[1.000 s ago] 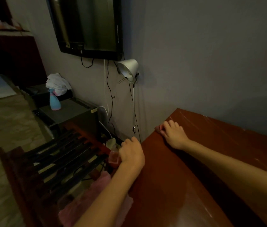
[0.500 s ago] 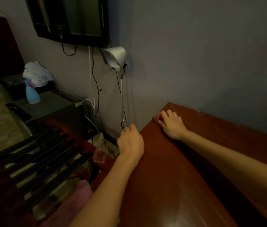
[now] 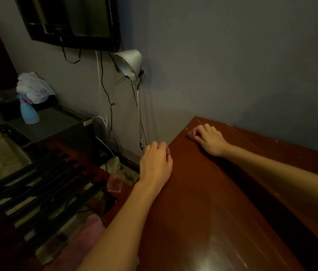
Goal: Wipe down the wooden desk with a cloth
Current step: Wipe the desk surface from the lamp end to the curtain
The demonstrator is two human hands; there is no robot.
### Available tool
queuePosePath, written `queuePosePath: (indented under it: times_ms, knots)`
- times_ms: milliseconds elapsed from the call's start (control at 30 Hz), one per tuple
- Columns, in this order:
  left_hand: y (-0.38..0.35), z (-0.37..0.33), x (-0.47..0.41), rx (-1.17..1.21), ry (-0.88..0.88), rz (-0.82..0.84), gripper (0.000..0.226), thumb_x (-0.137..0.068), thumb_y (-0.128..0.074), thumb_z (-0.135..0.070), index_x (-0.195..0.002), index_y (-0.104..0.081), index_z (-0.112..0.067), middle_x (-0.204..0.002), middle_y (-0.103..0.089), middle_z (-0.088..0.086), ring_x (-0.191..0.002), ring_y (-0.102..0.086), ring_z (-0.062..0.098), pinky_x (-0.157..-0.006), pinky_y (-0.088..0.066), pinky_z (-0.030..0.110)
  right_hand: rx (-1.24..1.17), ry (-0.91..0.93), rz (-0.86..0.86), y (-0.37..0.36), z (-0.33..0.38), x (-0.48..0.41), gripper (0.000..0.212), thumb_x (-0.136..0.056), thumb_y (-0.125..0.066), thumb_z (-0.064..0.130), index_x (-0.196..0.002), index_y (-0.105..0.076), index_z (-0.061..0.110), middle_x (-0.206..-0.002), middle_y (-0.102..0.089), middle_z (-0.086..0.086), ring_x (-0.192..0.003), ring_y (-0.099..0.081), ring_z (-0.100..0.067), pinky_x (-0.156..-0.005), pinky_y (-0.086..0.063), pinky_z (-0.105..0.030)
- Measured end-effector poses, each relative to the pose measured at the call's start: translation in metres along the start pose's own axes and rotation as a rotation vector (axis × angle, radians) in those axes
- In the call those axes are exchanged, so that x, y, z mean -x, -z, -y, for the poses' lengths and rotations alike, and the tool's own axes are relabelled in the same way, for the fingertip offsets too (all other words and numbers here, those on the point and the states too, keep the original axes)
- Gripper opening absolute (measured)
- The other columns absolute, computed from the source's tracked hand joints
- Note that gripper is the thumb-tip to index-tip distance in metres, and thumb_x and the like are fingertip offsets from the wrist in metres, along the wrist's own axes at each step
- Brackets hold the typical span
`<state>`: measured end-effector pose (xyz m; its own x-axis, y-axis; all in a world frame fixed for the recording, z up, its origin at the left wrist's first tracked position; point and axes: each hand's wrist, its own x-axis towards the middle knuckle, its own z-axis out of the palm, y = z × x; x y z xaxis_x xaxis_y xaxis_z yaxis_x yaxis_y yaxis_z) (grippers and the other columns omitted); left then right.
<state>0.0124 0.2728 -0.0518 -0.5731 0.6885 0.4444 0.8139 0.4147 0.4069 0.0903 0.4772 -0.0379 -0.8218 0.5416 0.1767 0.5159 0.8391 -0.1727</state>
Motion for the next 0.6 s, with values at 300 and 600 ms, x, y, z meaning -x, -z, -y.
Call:
queuePosePath:
  times_ms: [300,600]
  knots:
    - [-0.003,0.004,0.0,0.012,-0.045,0.018,0.012,-0.094,-0.05,-0.025,-0.102,-0.056,-0.017,-0.102,-0.053,0.002,-0.098,-0.05,0.018,-0.077,-0.043,0.029,-0.001,0.129,-0.014,-0.022,0.057,-0.012,0.024,-0.1,-0.035,0.033,-0.114,-0.045,0.016,-0.117,-0.042,-0.008,-0.108,-0.038,-0.025,-0.085,-0.027,-0.036]
    - [-0.006,0.004,-0.001,0.02,-0.042,-0.003,0.009,-0.095,-0.049,-0.025,-0.101,-0.054,-0.02,-0.103,-0.051,-0.002,-0.096,-0.049,0.013,-0.076,-0.045,0.025,-0.107,-0.074,0.001,0.002,-0.033,-0.036,0.013,-0.097,-0.046,0.033,-0.105,-0.051,0.024,-0.119,-0.048,-0.012,-0.113,-0.043,-0.031,-0.094,-0.035,-0.04]
